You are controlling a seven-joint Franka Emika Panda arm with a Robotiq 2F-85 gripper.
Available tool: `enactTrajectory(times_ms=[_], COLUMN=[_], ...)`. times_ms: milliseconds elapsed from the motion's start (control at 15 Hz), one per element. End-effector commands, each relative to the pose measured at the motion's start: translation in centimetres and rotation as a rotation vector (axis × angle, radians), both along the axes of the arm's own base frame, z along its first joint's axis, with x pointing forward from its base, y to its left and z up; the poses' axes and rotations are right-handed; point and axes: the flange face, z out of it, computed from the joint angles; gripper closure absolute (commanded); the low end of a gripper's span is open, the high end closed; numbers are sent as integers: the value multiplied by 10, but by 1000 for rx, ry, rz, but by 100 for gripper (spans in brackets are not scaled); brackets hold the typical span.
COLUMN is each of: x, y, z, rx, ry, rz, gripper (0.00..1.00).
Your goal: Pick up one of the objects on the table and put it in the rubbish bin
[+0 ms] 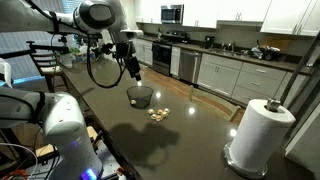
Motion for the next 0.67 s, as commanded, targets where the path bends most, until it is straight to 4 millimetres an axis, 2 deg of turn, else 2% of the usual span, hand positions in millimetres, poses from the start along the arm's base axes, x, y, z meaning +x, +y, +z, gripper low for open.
enactTrajectory(times_ms=[0, 467, 600], x=[0, 0, 5], y=[0, 0, -5], z=[1, 1, -2], rx=[0, 0, 26], ry=[1, 1, 13], rz=[0, 0, 14], gripper=[0, 0, 0])
